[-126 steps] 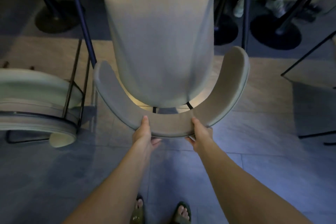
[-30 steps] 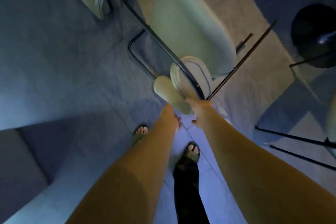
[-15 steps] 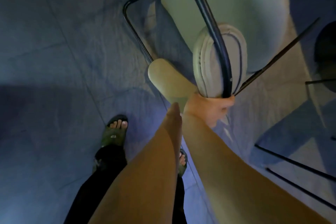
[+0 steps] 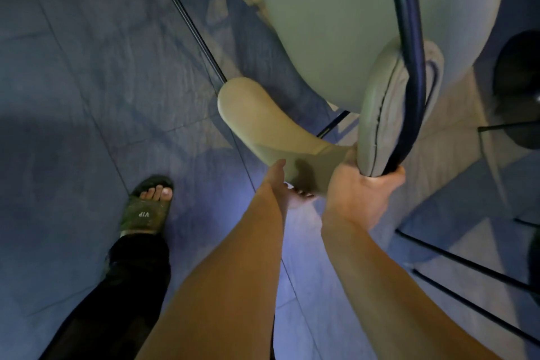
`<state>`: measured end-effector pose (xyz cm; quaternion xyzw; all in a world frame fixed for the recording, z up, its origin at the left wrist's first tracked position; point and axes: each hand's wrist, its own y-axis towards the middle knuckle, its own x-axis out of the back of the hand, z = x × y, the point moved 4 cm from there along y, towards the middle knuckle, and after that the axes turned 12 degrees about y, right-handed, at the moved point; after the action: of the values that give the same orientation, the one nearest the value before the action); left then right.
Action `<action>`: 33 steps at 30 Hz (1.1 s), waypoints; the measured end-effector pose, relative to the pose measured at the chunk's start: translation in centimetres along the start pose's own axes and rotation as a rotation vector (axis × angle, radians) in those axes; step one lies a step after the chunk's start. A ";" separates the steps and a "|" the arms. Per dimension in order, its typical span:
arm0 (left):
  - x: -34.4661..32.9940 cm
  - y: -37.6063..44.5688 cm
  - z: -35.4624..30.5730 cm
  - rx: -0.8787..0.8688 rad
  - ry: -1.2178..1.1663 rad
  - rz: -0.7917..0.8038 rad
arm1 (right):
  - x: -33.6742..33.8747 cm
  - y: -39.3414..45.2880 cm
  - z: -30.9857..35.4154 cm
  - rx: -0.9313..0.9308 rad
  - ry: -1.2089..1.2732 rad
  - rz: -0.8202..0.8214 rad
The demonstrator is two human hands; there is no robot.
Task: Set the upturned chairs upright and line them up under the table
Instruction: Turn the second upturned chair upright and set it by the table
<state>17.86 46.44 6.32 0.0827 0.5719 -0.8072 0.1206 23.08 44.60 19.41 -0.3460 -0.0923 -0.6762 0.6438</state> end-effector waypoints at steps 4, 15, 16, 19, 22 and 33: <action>-0.9 0.0 0.1 -0.091 0.111 -0.065 | 0.4 0.8 -0.9 0.023 -0.016 -0.043; -0.8 -2.3 -0.7 -0.146 0.096 -0.019 | -0.5 0.0 0.8 -0.002 0.002 0.012; -0.5 -1.6 -0.7 -0.120 0.081 -0.035 | -0.6 0.0 0.9 -0.004 0.003 0.019; 0.0 -1.0 -0.6 -0.012 0.057 -0.041 | -0.6 0.1 1.4 0.001 -0.024 0.021; 0.0 0.2 -0.6 -0.045 0.101 -0.036 | -0.6 0.1 2.0 0.016 -0.049 0.034; -0.7 3.4 -0.1 0.022 0.482 -0.194 | 2.3 -0.4 4.2 0.065 -0.085 0.177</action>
<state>19.48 45.56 3.41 0.2187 0.5807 -0.7780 -0.0982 24.32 45.23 24.04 -0.3604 -0.1105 -0.5980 0.7073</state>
